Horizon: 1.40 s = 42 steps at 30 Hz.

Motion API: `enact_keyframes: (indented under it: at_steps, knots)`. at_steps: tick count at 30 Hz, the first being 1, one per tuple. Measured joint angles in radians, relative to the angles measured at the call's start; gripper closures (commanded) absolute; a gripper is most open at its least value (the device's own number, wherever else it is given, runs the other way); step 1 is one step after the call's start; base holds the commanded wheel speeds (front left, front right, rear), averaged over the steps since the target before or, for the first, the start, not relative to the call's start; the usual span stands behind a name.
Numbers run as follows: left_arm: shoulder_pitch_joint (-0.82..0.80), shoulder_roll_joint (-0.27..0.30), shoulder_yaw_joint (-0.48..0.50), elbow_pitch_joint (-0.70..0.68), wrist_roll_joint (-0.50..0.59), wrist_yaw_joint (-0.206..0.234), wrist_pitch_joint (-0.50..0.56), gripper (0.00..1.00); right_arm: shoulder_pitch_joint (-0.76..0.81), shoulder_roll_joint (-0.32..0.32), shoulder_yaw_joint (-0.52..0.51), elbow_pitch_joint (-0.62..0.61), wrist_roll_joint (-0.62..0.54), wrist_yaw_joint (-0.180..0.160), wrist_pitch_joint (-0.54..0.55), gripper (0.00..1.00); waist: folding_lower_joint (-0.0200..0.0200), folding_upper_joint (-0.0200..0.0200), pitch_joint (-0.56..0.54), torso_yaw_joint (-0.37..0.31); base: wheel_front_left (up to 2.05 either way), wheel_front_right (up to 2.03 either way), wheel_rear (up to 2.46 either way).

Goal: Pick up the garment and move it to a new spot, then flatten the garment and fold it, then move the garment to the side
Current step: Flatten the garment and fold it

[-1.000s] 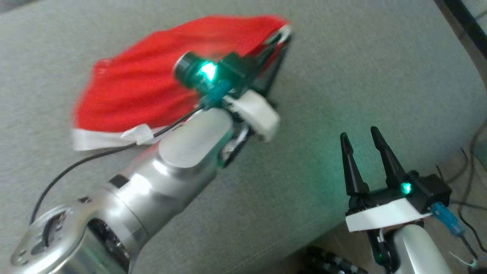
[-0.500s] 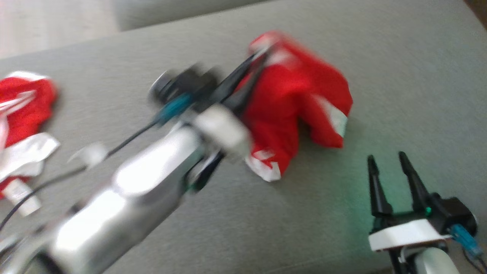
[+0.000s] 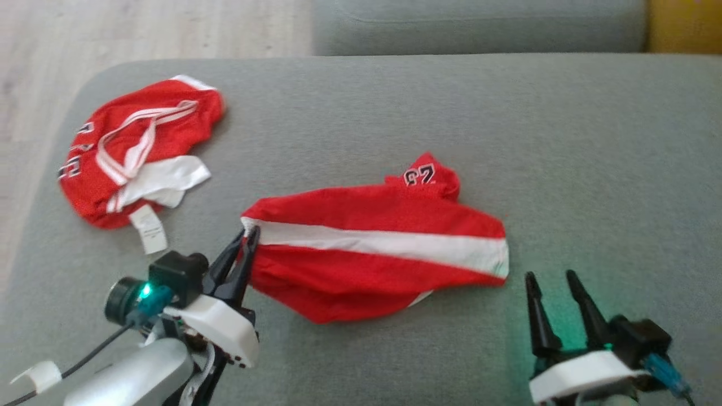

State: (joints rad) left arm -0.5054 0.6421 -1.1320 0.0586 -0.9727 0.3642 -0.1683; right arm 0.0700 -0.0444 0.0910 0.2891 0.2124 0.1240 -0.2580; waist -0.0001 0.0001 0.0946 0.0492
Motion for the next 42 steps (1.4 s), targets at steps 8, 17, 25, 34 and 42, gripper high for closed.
enact_keyframes:
  at_steps: [8,17,25,34,42]
  knots:
    - [0.0,0.01,0.002,-0.009,0.002,0.007,0.0,1.0,-0.104,-0.039,0.163,0.123,0.284,0.0,0.0,0.0,0.0001,0.0,-0.007,0.065,0.0,0.0,0.0]
    - [-0.003,0.006,0.002,-0.002,0.003,0.006,0.0,1.0,-0.174,-0.067,0.249,0.263,0.394,0.0,0.0,0.0,0.0002,0.0,0.014,0.094,0.0,0.0,0.0]
    - [-0.028,-0.013,0.002,0.009,0.006,0.005,0.0,1.0,-0.248,-0.069,0.321,0.316,0.458,0.0,0.0,1.0,0.0002,0.0,0.031,0.115,0.0,0.0,0.0]
    - [-0.111,-0.021,0.005,0.014,0.074,-0.035,-0.031,1.0,-0.279,-0.103,0.189,0.167,0.405,0.0,0.0,1.0,0.0002,0.0,0.034,0.092,0.0,0.0,0.0]
    - [-0.565,-0.154,0.056,0.141,0.216,-0.198,-0.049,1.0,-0.689,-0.255,0.047,0.036,0.327,0.0,0.0,1.0,0.0003,0.0,0.117,0.012,0.0,0.0,0.0]
